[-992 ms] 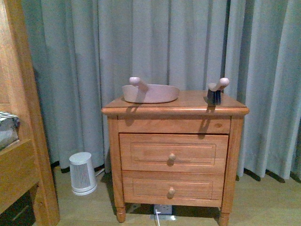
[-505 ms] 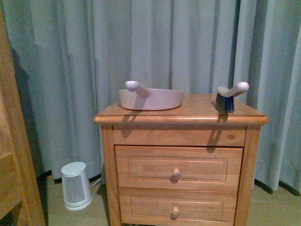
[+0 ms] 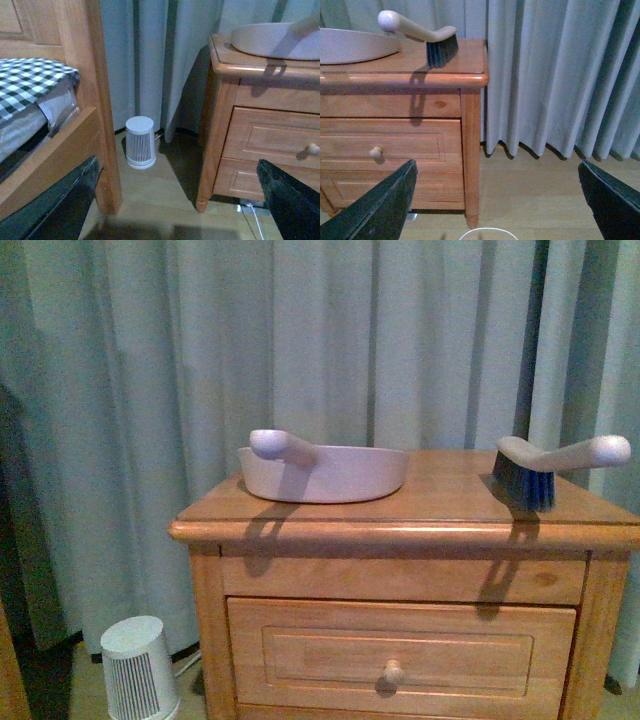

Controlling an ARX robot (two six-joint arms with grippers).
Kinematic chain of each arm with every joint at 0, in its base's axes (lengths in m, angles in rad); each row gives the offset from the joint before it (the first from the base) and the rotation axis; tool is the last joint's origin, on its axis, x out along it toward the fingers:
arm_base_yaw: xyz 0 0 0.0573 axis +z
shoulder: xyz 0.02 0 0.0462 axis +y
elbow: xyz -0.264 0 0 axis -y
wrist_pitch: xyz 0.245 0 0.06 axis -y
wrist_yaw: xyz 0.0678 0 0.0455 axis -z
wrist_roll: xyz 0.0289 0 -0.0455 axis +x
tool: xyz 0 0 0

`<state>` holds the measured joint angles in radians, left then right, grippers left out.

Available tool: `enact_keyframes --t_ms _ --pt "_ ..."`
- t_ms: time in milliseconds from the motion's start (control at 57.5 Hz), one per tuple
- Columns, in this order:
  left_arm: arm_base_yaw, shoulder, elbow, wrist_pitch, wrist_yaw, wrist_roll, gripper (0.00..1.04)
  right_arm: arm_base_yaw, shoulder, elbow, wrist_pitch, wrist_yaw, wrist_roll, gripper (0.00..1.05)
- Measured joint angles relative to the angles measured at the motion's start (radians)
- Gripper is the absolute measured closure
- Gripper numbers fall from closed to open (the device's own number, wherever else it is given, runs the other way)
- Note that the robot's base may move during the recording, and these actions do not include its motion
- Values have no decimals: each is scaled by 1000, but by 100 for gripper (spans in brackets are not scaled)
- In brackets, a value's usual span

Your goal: Clean up trash

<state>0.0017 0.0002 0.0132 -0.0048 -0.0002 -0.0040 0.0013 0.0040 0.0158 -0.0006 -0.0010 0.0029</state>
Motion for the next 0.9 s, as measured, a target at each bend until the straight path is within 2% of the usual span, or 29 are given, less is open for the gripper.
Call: enact_keyframes --t_ms 470,539,557,626,696,800,905 --pt "0 0 0 0 0 0 8 0 0 0 0 0 0 7" --pt "36 108 40 -34 130 -95 8 0 0 0 0 0 0 7" --pt "44 175 61 -9 157 -117 8 0 0 0 0 0 0 7" --pt "34 413 191 92 154 -103 8 0 0 0 0 0 0 7" --pt "-37 694 416 116 85 1 8 0 0 0 0 0 0 7" --pt "-133 984 690 59 11 110 8 0 0 0 0 0 0 7" --pt "-234 1265 998 -89 -51 156 8 0 0 0 0 0 0 7"
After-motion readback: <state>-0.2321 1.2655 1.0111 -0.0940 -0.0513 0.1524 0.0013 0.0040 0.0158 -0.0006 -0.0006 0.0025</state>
